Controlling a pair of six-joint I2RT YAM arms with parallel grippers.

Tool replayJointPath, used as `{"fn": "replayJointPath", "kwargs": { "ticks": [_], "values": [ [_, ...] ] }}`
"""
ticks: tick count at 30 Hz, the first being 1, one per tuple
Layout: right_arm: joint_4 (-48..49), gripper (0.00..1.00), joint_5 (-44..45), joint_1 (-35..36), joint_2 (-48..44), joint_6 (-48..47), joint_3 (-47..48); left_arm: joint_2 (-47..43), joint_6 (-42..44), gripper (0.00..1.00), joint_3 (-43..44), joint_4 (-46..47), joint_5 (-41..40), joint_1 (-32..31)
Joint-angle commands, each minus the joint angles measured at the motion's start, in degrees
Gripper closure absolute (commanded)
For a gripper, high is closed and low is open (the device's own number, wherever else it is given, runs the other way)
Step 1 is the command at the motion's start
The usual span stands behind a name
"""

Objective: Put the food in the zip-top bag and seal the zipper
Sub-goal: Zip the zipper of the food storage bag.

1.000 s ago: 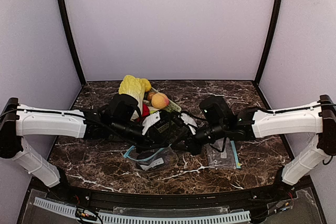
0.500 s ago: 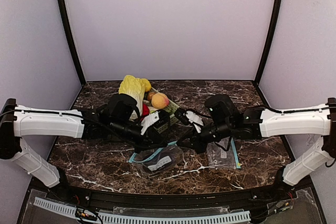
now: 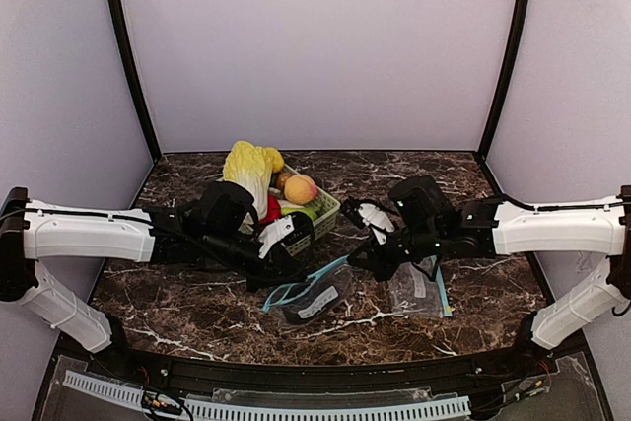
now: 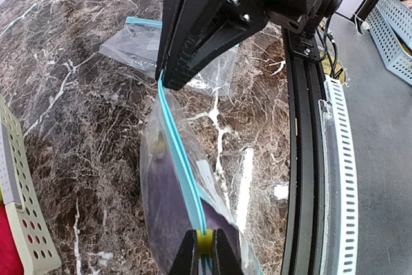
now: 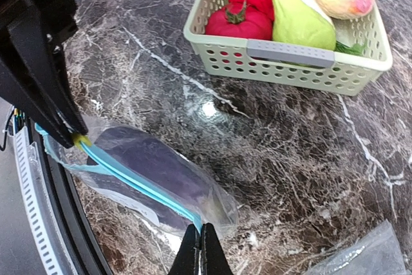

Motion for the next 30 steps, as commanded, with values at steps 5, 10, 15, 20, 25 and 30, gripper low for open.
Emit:
{"fn": "replayJointPath", "kwargs": {
  "ticks": [5,10,15,20,25,30],
  "values": [
    [-4.85,1.00,13.90,-2.54,-0.64,3.59,1.96,-2.24,-1.22,0.99,-2.78,-5.51,0.32,-0.14],
    [-6.45,1.00,17.14,-3.02,0.01,4.90,2.83,-2.42,-1.91,0.99,-3.24,-5.42,0.58,-0.08],
    [-7.98,1.00,20.03,-3.50,1.29,6.26,3.73,-2.84,-2.26,0.99,-3.76,-5.29,0.45,-0.07],
    [-9.45,1.00,21.54,-4.64,2.60,7.60,4.37,-3.18,-2.61,0.99,-4.28,-5.29,0.29,-0.08],
    [-9.87,1.00,21.87,-5.64,3.32,8.32,4.25,-3.74,-2.93,0.99,-4.81,-5.16,-0.25,-0.08],
    [-6.58,1.00,10.67,-5.76,2.33,3.32,3.73,-4.27,-4.61,0.99,-5.01,-3.60,0.64,-0.07]
  ]
}}
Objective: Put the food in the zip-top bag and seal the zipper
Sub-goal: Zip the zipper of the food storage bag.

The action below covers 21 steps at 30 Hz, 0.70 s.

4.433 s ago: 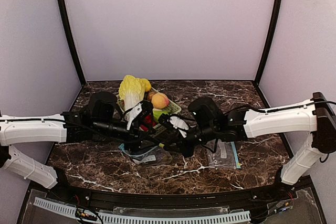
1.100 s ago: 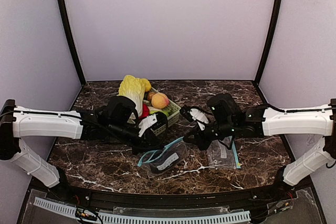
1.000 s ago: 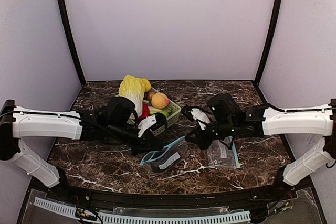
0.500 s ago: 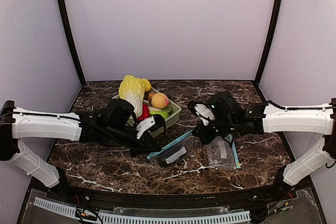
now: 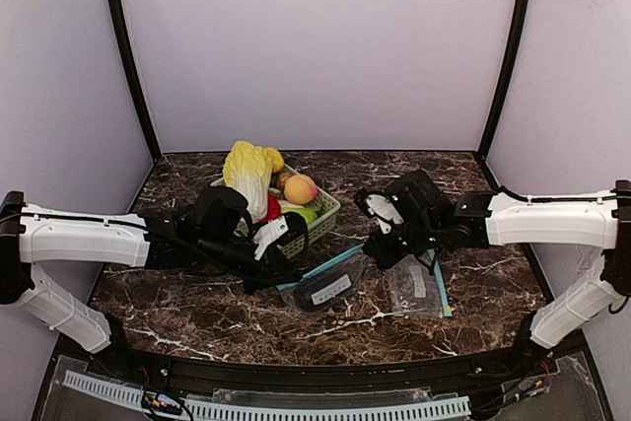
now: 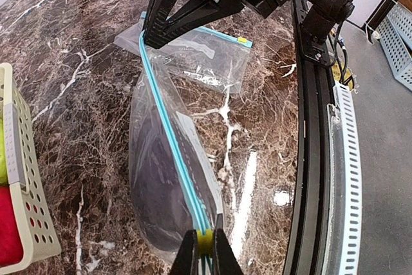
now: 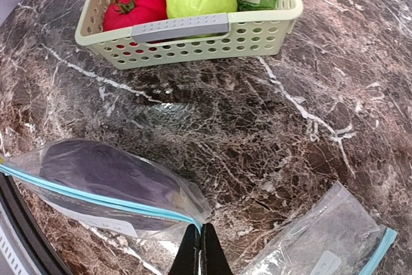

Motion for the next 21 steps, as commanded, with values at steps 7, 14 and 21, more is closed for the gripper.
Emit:
{"fn": "replayJointPath", "kwargs": {
  "ticks": [7,14,21],
  "values": [
    [7.49,0.44,-23.56,-2.09,-5.77,-7.88,0.01,0.33,-8.02,0.99,0.85,-3.26,13.96,-0.18],
    [9.25,0.19,-36.06,1.19,-6.28,-7.94,2.01,0.91,-12.72,0.99,3.06,-2.05,22.37,-0.18],
    [10.14,0.15,-36.91,6.83,-4.86,-8.49,1.07,0.35,-15.57,0.99,4.19,-1.75,25.58,-0.17]
  ]
}}
